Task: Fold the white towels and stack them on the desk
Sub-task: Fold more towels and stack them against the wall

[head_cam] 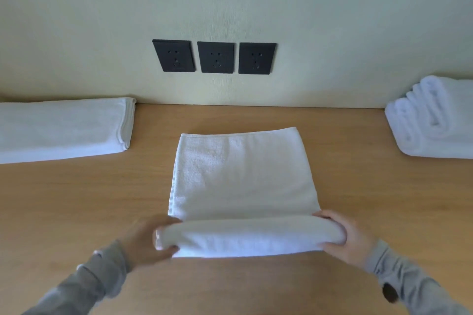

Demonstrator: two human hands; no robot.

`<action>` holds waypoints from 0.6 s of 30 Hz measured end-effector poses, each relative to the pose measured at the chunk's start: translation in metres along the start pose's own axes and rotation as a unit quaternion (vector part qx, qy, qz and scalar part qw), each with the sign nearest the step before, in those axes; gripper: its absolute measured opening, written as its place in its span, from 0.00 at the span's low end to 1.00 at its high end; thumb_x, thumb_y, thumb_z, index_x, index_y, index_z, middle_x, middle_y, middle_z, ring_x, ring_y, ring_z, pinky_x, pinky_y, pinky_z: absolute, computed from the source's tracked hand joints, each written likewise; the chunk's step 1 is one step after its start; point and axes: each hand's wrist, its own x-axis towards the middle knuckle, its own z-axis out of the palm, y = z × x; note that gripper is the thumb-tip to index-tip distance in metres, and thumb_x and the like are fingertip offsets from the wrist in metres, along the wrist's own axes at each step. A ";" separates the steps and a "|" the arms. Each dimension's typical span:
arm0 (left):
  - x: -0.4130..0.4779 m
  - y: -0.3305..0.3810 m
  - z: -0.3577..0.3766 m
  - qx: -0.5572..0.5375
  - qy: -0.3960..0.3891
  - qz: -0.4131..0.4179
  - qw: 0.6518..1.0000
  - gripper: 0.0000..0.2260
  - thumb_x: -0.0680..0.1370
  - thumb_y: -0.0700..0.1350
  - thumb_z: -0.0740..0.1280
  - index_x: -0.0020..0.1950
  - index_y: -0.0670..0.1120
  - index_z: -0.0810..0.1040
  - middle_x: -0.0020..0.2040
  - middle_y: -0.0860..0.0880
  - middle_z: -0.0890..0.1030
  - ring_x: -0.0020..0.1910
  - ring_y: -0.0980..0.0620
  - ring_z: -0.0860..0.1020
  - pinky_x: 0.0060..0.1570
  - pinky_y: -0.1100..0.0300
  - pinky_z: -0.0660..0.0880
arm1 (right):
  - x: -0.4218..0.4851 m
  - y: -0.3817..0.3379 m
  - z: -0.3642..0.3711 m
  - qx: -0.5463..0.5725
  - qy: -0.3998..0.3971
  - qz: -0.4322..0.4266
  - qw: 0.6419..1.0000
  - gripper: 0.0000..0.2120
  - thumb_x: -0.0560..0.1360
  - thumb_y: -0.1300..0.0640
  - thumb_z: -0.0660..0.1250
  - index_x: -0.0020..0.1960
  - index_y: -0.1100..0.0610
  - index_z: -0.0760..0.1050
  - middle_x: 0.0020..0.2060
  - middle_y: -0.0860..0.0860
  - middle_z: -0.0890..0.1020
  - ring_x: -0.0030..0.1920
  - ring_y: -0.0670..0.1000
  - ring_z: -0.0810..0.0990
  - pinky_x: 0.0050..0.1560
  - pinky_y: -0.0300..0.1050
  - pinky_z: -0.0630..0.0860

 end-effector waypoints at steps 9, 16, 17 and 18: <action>0.109 0.015 -0.077 -0.337 0.101 -0.177 0.919 0.16 0.63 0.60 0.72 0.40 0.49 0.85 0.38 0.53 0.84 0.39 0.55 0.81 0.39 0.62 0.76 | 0.099 -0.052 -0.063 0.258 0.199 0.045 0.944 0.13 0.69 0.60 0.74 0.44 0.44 0.75 0.42 0.45 0.79 0.42 0.47 0.79 0.34 0.41 0.74; 0.190 -0.008 -0.041 -0.231 0.222 -0.341 0.884 0.25 0.81 0.58 0.55 0.67 0.41 0.72 0.65 0.38 0.74 0.63 0.38 0.71 0.64 0.49 0.65 | 0.204 -0.048 -0.050 0.248 0.211 0.124 0.937 0.25 0.71 0.46 0.71 0.61 0.58 0.69 0.42 0.51 0.79 0.40 0.51 0.78 0.41 0.42 0.73; 0.194 -0.010 -0.037 -0.198 0.228 -0.352 0.886 0.25 0.81 0.57 0.53 0.67 0.41 0.72 0.65 0.36 0.73 0.64 0.36 0.70 0.63 0.49 0.65 | 0.212 -0.044 -0.048 0.243 0.204 0.128 0.940 0.27 0.71 0.46 0.70 0.63 0.59 0.67 0.45 0.52 0.79 0.42 0.52 0.77 0.45 0.44 0.72; 0.199 -0.012 -0.034 -0.173 0.233 -0.360 0.887 0.25 0.81 0.57 0.52 0.67 0.41 0.72 0.65 0.36 0.74 0.63 0.36 0.70 0.62 0.50 0.65 | 0.219 -0.041 -0.046 0.238 0.198 0.136 0.941 0.29 0.71 0.45 0.70 0.65 0.59 0.66 0.48 0.54 0.78 0.45 0.52 0.77 0.48 0.45 0.71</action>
